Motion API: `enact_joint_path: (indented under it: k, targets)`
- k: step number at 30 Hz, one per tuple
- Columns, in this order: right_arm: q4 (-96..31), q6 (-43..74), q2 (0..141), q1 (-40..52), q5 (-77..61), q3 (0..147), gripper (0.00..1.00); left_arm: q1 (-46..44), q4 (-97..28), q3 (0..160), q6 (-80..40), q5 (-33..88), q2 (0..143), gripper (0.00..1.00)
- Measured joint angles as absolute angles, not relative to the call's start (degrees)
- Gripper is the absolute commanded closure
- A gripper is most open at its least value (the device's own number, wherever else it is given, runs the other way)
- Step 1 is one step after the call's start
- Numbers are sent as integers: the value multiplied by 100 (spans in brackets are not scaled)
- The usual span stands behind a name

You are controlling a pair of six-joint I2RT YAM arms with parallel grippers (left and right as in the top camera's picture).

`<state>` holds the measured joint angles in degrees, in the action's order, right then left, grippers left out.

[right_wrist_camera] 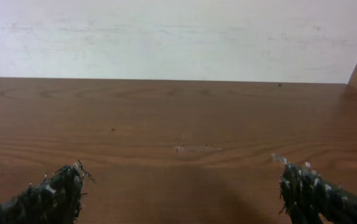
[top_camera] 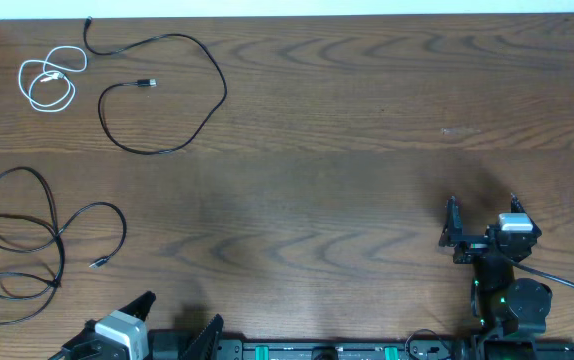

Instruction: Untangle cables

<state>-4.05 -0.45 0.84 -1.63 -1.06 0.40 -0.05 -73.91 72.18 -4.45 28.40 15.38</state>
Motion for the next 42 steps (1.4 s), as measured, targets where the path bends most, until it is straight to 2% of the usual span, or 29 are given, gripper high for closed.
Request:
enact_joint_path:
  k: [9,17,28,34,42]
  targets:
    - [-408,-45,84,-163,-106,40,1,-5,-7242,7074,10,2842,1535,1]
    - [-408,-45,84,-163,-104,40,1,-5,-5297,5739,462,2840,1492,1]
    - [-408,-45,84,-163,-104,40,1,-5,-4871,4449,497,2842,1085,2]
    - [-405,-45,82,-163,-104,40,1,12,-3422,3863,497,2840,845,2]
    - [-408,-45,84,-163,-102,40,1,141,-2327,2952,502,2838,600,2]
